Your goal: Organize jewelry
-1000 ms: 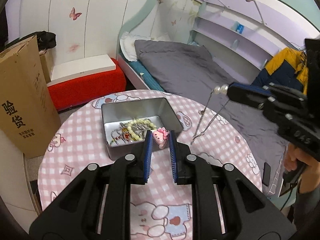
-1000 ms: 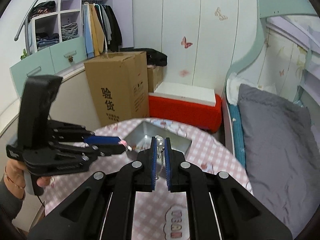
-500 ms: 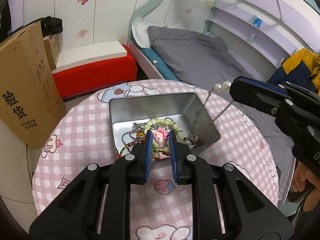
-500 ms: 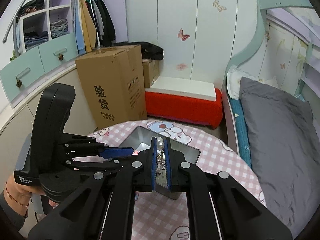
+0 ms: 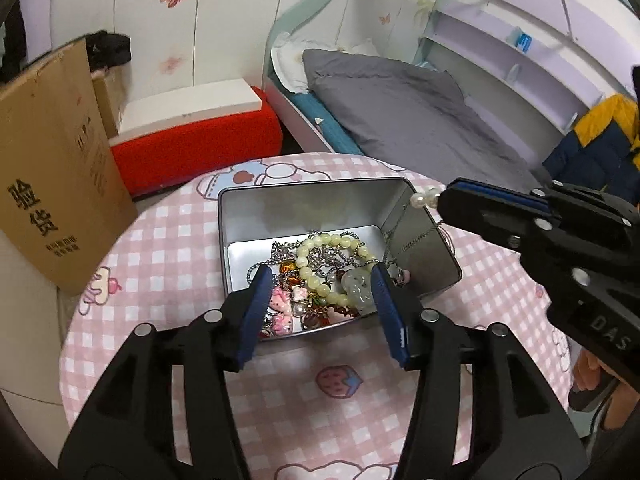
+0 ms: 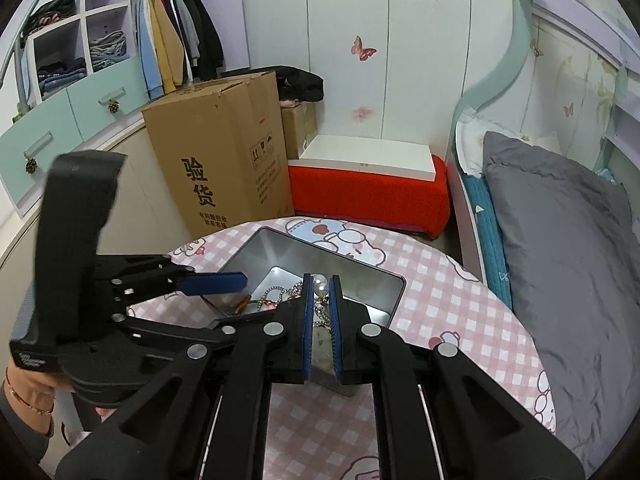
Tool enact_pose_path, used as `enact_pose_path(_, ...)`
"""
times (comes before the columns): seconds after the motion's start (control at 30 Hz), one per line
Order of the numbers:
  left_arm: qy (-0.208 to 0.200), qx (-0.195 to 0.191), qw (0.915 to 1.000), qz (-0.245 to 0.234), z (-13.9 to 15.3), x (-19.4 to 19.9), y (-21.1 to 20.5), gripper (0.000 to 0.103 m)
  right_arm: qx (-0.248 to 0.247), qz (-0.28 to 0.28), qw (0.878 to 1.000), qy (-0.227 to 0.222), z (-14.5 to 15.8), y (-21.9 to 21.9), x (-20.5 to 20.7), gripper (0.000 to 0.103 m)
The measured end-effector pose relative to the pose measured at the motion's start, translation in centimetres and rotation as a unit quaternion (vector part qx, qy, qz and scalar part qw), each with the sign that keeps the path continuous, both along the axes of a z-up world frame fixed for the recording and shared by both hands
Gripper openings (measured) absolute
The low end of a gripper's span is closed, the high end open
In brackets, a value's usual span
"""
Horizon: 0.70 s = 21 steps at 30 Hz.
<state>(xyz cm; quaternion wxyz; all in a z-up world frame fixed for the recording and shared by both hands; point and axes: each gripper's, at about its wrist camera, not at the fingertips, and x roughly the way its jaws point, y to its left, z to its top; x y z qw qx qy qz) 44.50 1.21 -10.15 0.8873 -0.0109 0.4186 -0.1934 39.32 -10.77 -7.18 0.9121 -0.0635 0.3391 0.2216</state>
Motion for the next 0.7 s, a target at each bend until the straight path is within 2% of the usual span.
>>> enact_pose_path(0.13,-0.006,0.0,1.0,0.0,0.5,-0.5,-0.1,0.052,0.009,-0.005,1.0,0.008,-0.2,-0.3,0.3,0.006)
enact_pose_path(0.33,-0.026,0.009,0.9996,0.003,1.6,-1.9,-0.1,0.058,0.032,-0.011,0.999,0.011,0.2,-0.6,0.0,0.007)
enact_pose_path(0.47,-0.06,0.034,0.9974,0.018,2.7,-3.8,-0.1,0.066,0.043,-0.015,0.999,-0.001,1.2,-1.2,-1.0,0.008)
enact_pose_path(0.57,-0.092,0.038,0.9945,0.034,4.1,-6.0,0.4,0.07,0.052,-0.018,0.998,-0.012,2.2,-1.6,-2.3,0.015)
enact_pose_path(0.7,-0.132,0.046,0.9882,0.062,6.0,-9.4,1.2,0.077,0.064,-0.024,0.997,-0.034,3.8,-2.3,-5.3,0.028)
